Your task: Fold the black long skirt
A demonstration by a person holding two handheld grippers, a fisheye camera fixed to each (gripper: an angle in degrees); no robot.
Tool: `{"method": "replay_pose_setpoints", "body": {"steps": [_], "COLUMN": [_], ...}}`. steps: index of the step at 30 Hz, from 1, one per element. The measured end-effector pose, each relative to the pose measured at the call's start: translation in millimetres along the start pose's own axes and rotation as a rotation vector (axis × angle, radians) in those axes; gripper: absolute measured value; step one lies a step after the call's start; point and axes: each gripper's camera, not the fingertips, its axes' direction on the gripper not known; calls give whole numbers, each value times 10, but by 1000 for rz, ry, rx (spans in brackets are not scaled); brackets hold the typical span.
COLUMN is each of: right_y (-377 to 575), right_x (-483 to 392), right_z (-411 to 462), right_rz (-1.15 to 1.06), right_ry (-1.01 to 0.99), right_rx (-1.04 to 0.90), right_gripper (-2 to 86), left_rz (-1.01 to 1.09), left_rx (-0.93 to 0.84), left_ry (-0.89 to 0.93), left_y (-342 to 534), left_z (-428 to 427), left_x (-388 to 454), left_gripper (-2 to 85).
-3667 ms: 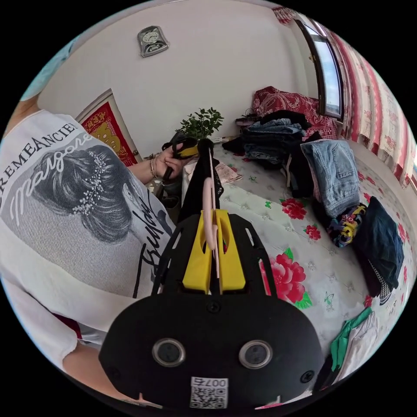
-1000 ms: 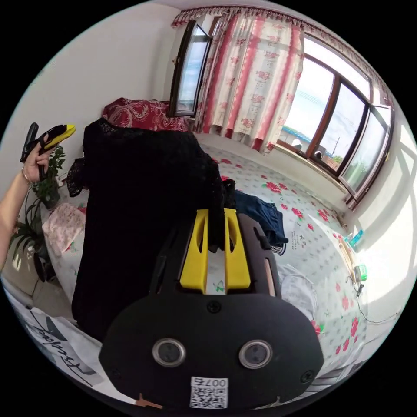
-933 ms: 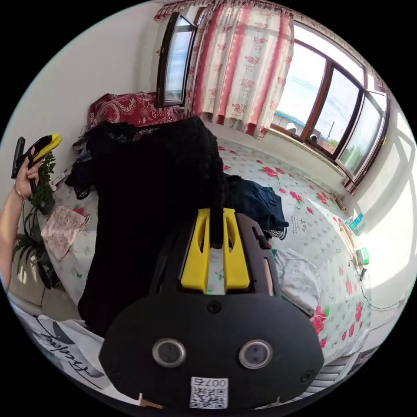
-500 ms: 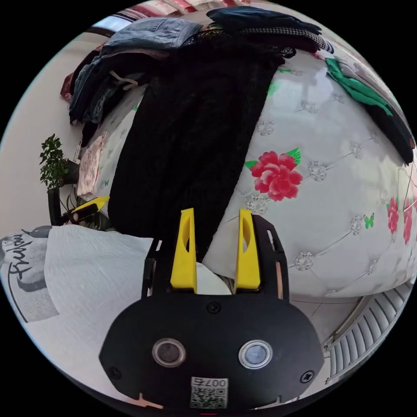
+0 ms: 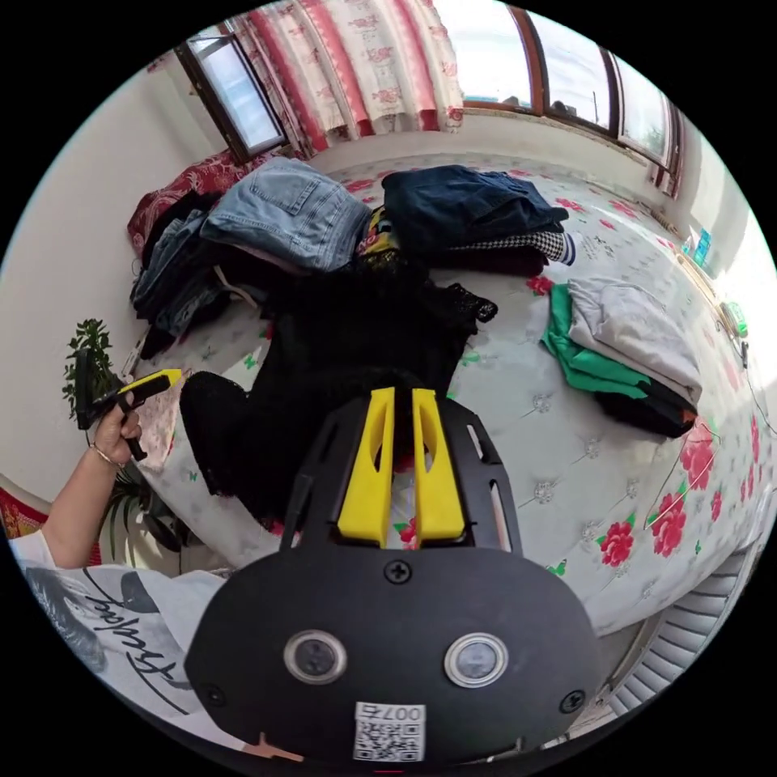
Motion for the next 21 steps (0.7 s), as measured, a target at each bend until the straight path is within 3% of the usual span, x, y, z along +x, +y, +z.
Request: {"method": "replay_pose_setpoints", "body": {"steps": [6,11,18,21], "right_y": [465,1111,884,715], "right_x": [270,194,-305,-385], "right_z": [-33,597,970,1235], "right_rz": [40,66,-98,-82], "right_ry": [-73,-156,-105,-116], "right_rx": [17,-205,-259,-319], "right_gripper": [49,70,91,84], "left_rz": [-75,-132,-33,-61], "left_rx": [14,-178,-314,-381], "left_ry": [3,-3,-42,-83], "left_y": [494,1275,1098,1055], "left_z": [-77,420,845,1048], "left_x": [-18,33,317,268], "left_gripper": [89,101,101,46]}}
